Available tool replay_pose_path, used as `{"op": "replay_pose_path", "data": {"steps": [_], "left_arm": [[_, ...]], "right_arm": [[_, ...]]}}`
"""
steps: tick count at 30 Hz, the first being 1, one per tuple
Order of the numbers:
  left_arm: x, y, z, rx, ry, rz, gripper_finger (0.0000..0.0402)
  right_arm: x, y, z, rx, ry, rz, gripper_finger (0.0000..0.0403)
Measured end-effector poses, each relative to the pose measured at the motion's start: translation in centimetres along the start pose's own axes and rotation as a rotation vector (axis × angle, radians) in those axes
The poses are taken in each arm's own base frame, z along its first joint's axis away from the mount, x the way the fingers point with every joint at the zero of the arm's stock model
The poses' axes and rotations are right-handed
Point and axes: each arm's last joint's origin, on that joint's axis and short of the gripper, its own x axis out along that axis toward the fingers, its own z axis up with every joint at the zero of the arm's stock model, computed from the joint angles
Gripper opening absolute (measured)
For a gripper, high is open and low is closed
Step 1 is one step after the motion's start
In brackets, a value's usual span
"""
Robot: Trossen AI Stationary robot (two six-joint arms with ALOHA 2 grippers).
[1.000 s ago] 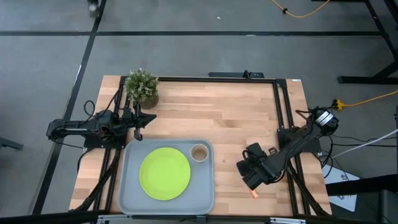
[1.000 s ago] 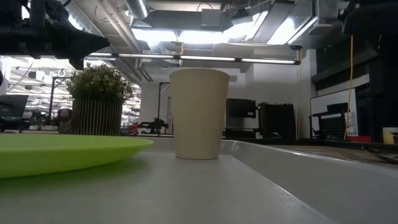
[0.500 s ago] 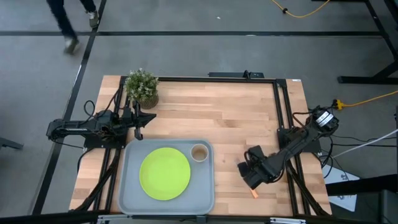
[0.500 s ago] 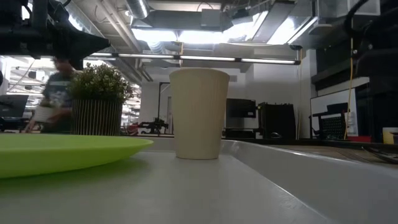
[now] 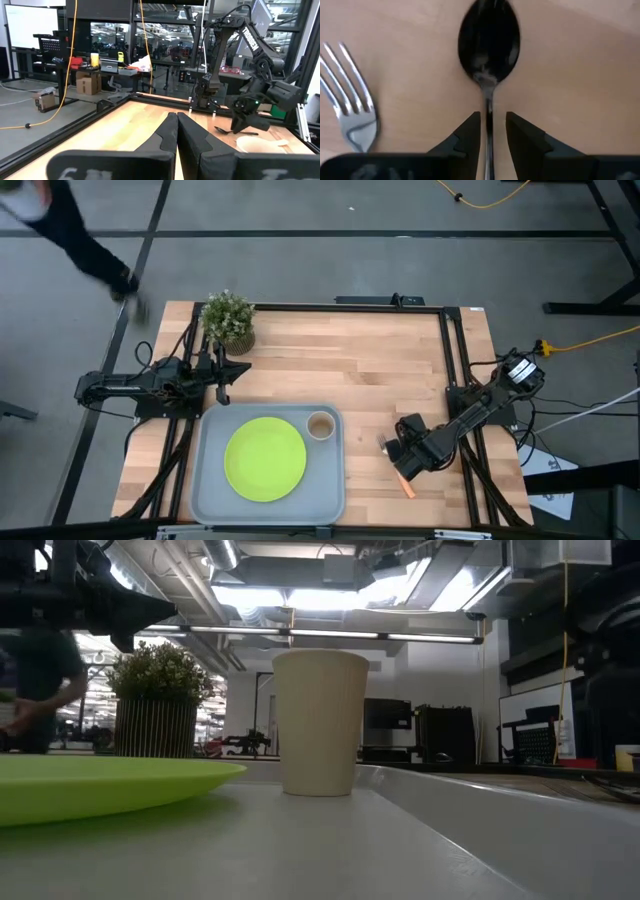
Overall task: Pick and place plate/cup/fork/spoon on tray
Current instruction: Put the spoon on the right side of the light green plate on the serving tray
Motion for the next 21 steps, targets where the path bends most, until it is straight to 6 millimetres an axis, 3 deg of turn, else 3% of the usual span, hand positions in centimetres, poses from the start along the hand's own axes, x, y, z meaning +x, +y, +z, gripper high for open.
{"op": "replay_pose_path", "data": {"steps": [7, 14, 21], "left_arm": [[0.0, 0.0, 0.0, 0.000, 0.000, 0.000, 0.0000], [0.0, 0.0, 0.0, 0.006, 0.000, 0.000, 0.0000], [0.0, 0.0, 0.0, 0.007, -0.001, 0.000, 0.0000]], "right_arm": [[0.8, -0.3, -0.1, 0.032, 0.030, 0.025, 0.0092], [0.0, 0.4, -0.3, 0.053, 0.053, 0.028, 0.0013], [-0.4, 0.6, -0.4, 0.116, 0.084, 0.019, 0.0005]]}}
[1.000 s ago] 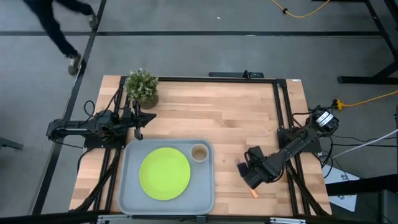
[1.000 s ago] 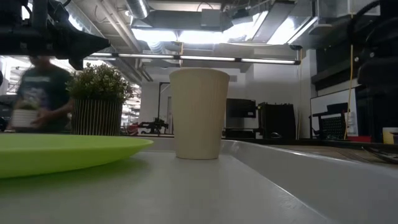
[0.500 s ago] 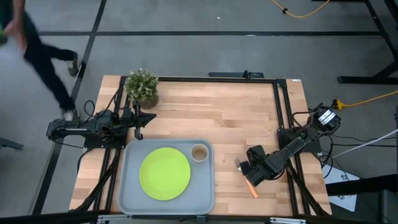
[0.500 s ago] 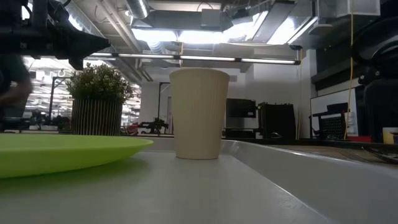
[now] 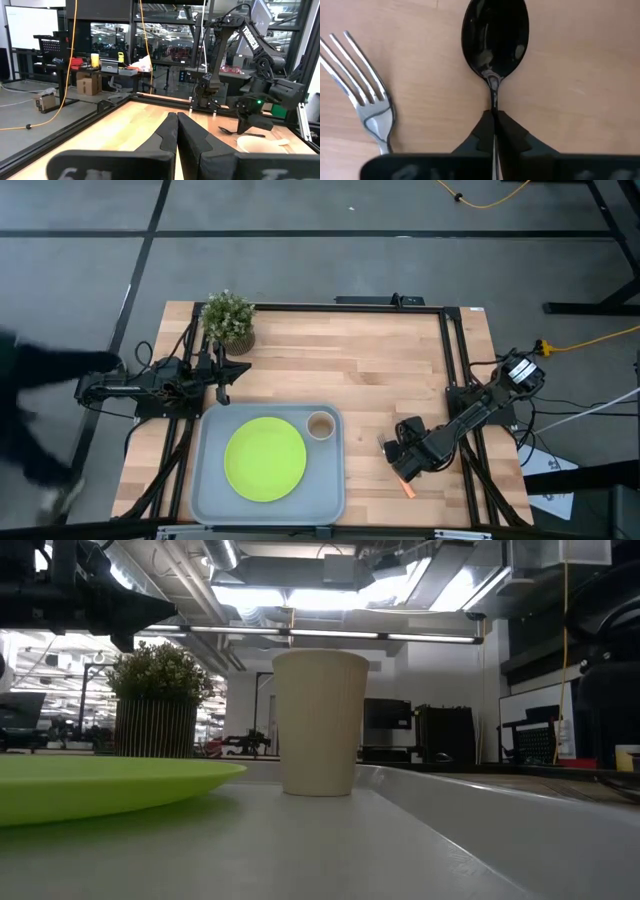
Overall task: Pick and place plate/cup/fork/spoon on tray
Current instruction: Put the spoon on the right side of the light green plate on the serving tray
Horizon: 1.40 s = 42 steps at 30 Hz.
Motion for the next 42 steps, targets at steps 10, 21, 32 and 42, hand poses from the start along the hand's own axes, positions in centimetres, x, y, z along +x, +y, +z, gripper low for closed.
{"op": "replay_pose_path", "data": {"steps": [10, 21, 32, 42], "left_arm": [[0.0, 0.0, 0.0, 0.000, 0.000, 0.000, 0.0000], [0.0, 0.0, 0.0, 0.001, 0.003, 0.000, 0.0000], [0.0, 0.0, -0.1, 0.003, 0.007, 0.000, 0.0000], [0.0, 0.0, -0.3, 0.008, 0.029, 0.002, 0.0000]], "right_arm": [[-6.9, 2.3, -0.2, 0.055, -0.038, 0.000, 0.0002], [-10.9, 10.6, -1.5, 0.274, -0.080, 0.356, 0.0000], [-7.2, 19.9, -1.4, 0.247, 0.018, 0.284, 0.0000], [-3.8, 22.7, -2.5, 0.239, 0.068, 0.265, 0.0000]]}}
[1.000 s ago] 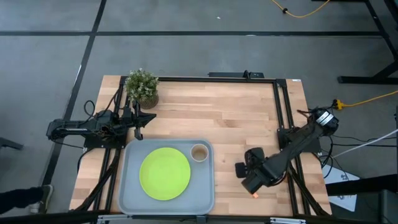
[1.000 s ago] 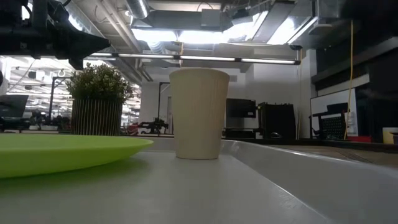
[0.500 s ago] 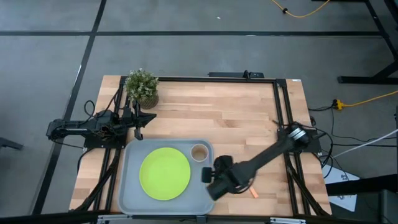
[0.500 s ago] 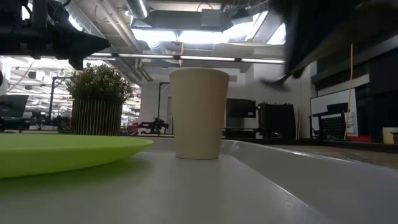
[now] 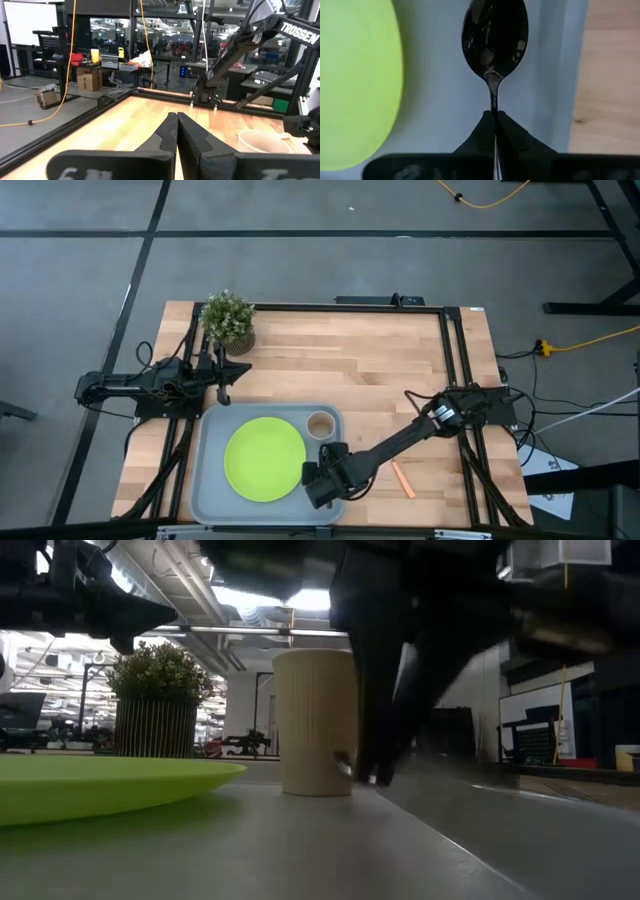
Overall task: Pick and place plate/cup/fork/spoon on tray
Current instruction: Put the spoon on the right side of the light green plate on the serving tray, then put the fork on the left side of the spoon on the serving tray
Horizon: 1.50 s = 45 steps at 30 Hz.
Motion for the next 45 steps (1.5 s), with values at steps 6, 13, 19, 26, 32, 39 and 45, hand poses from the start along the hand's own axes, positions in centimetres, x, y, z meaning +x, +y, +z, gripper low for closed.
{"op": "replay_pose_path", "data": {"steps": [6, 13, 19, 26, 32, 39, 45], "left_arm": [[0.0, 0.0, 0.0, 0.000, 0.001, 0.000, 0.0000], [0.0, 0.0, 0.0, 0.000, 0.001, 0.000, 0.0000], [0.0, 0.0, 0.0, 0.000, 0.001, 0.000, 0.0000], [0.0, 0.0, 0.0, 0.000, 0.000, 0.000, 0.0000], [0.0, 0.0, 0.0, 0.000, 0.002, 0.000, 0.0000], [0.0, -0.1, -0.4, 0.006, 0.040, -0.047, 0.0000], [0.0, -0.2, -0.4, -0.017, 0.047, -0.086, 0.0000]], "right_arm": [[0.7, -0.1, -0.1, 0.008, -0.004, -0.010, 0.0017], [0.8, -0.2, 0.0, -0.002, -0.011, -0.020, 0.0051], [0.8, -0.3, -0.1, -0.006, -0.003, -0.028, 0.0054], [-1.5, 0.6, -0.2, -0.005, 0.052, -0.004, 0.0053], [-7.2, -0.1, 0.7, -0.019, -0.110, -0.124, 0.0038], [-8.4, -4.3, -2.1, 0.044, -0.068, -0.323, 0.0027], [-7.9, -8.1, -2.4, 0.005, -0.093, -0.456, 0.0027]]}}
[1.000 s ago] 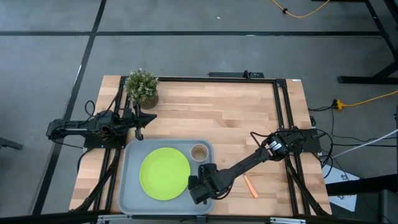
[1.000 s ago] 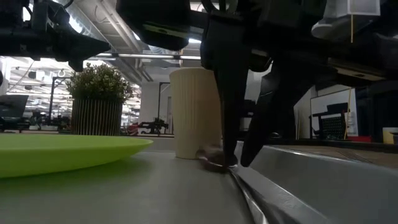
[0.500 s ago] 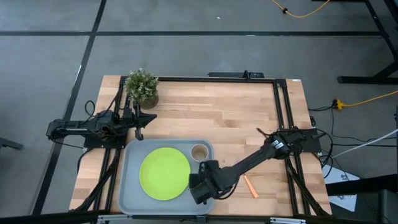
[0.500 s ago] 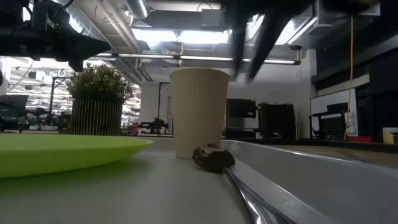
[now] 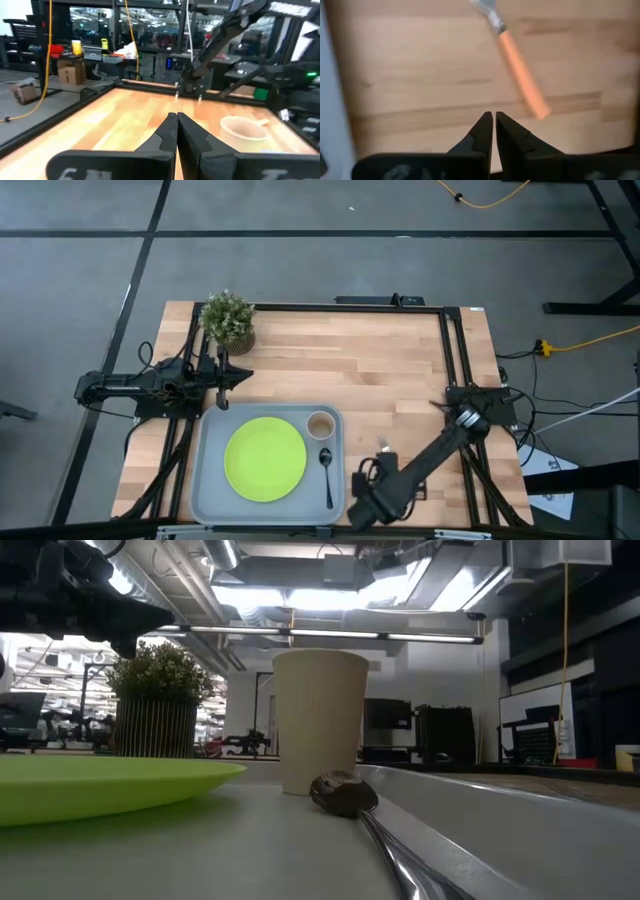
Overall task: Pick and place plate/cup/fork/spoon on tray
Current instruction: Put the fork on the left side of the spoon on the serving tray
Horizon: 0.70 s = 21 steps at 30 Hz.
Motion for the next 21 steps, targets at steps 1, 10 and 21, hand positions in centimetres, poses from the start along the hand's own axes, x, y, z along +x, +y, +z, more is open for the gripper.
{"op": "replay_pose_path", "data": {"steps": [1, 10, 21], "left_arm": [[0.0, 0.0, 0.0, -0.009, -0.004, -0.003, 0.0000], [0.0, 0.0, 0.0, -0.033, -0.004, 0.009, 0.0000], [0.0, 0.1, 0.0, -0.029, -0.004, 0.020, 0.0000]], "right_arm": [[-0.3, -0.6, 0.7, 0.003, -0.007, -0.002, 0.0027], [1.1, -6.8, 6.8, 0.000, -0.109, -0.026, 0.0027], [5.0, -8.4, 8.2, -0.166, -0.037, -0.081, 0.0027]]}}
